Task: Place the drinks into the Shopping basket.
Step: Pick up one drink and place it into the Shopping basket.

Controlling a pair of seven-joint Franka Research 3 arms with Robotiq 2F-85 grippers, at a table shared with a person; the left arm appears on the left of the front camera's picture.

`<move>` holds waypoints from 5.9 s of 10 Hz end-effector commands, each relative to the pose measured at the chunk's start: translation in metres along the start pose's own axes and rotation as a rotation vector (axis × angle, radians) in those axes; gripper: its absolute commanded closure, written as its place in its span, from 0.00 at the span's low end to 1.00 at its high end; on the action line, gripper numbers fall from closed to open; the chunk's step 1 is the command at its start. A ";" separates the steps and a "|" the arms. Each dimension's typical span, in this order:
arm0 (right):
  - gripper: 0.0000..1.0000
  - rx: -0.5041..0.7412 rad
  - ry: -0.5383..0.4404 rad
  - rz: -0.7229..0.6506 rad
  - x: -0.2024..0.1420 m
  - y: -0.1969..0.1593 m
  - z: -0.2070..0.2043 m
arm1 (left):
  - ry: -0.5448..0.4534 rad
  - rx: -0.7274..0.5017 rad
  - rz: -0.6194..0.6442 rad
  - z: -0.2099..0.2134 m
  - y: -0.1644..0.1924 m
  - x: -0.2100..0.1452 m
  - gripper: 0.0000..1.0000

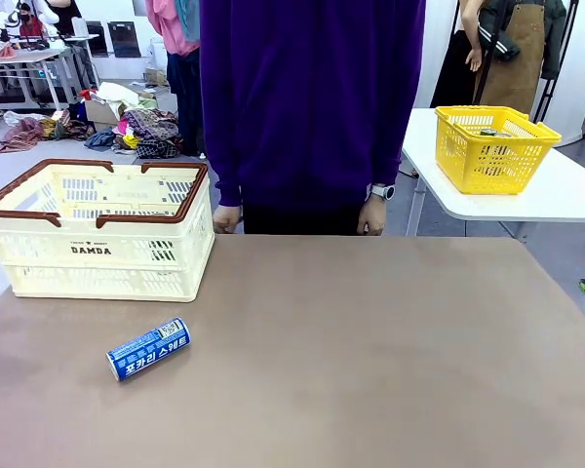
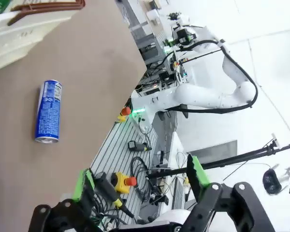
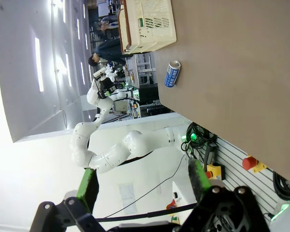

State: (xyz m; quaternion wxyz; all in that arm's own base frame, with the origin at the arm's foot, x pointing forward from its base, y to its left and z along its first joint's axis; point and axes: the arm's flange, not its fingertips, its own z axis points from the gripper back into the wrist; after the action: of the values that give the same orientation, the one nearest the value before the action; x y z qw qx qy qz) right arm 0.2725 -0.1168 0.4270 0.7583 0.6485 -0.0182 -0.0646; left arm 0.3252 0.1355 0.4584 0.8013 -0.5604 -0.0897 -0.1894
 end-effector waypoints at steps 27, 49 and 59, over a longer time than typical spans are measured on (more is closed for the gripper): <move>0.00 0.015 -0.005 -0.011 -0.001 0.004 0.000 | -0.081 0.916 0.123 -0.256 -0.119 0.044 0.00; 0.00 0.015 -0.005 -0.011 -0.001 0.004 0.000 | 0.521 0.965 -0.457 -0.293 0.023 0.047 0.00; 0.00 0.015 -0.005 -0.011 -0.001 0.004 0.000 | 0.665 0.887 -0.357 -0.325 0.065 0.001 0.00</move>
State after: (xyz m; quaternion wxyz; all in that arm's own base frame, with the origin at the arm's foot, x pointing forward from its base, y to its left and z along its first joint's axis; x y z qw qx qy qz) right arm 0.2724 -0.1167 0.4271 0.7584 0.6483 -0.0181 -0.0645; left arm 0.3712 -0.1630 0.3025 0.8993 -0.0558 -0.0026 -0.4338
